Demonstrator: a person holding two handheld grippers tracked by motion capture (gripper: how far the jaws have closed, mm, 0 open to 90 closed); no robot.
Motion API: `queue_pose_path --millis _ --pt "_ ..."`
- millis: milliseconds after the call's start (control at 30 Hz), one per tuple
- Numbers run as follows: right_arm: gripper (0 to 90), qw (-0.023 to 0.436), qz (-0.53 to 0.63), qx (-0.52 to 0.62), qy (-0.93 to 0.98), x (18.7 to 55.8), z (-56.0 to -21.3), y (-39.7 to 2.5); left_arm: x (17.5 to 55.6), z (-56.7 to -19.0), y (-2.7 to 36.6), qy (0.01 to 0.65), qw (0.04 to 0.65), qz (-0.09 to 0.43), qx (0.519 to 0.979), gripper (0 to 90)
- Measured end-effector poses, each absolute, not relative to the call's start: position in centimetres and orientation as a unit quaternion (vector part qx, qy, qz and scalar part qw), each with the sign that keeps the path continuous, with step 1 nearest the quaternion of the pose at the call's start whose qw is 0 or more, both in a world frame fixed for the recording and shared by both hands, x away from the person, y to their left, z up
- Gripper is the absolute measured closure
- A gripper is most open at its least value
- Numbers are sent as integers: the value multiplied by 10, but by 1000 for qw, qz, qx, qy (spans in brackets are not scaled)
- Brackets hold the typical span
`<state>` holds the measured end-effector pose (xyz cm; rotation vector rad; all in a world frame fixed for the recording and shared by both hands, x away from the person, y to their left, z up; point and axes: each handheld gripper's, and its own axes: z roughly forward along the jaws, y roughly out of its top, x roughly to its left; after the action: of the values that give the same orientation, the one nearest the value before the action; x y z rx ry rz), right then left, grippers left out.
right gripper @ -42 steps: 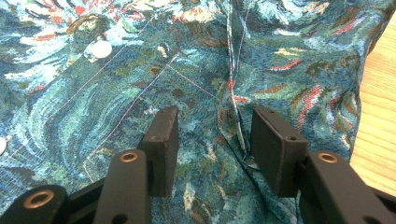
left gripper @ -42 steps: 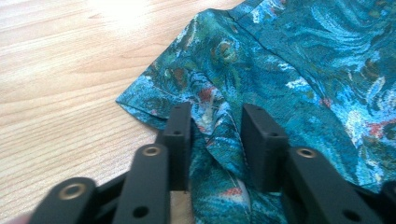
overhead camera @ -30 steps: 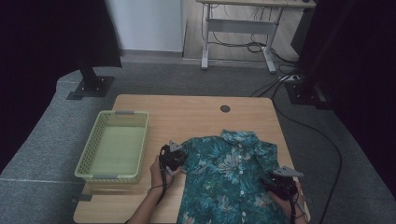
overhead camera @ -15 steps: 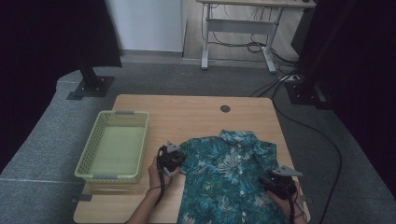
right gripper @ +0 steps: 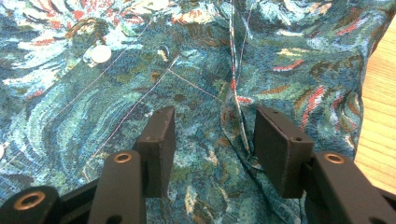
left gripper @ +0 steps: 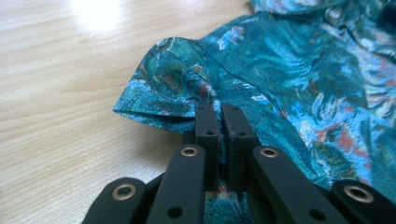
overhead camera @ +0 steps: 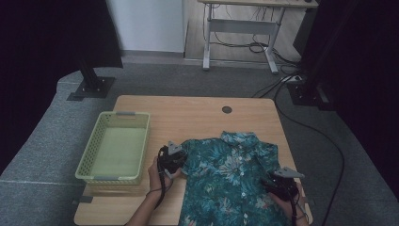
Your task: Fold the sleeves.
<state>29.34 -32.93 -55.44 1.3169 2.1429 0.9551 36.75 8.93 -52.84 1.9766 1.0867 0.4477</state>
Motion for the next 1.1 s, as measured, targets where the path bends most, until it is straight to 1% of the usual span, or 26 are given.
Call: queue_pose_path --millis 500,1100 --pt "472 223 349 474 777 293 -555 -319 363 -509 93 424 416 183 783 862" --pt "472 220 351 467 781 290 -555 -309 360 -503 87 413 412 186 791 864"
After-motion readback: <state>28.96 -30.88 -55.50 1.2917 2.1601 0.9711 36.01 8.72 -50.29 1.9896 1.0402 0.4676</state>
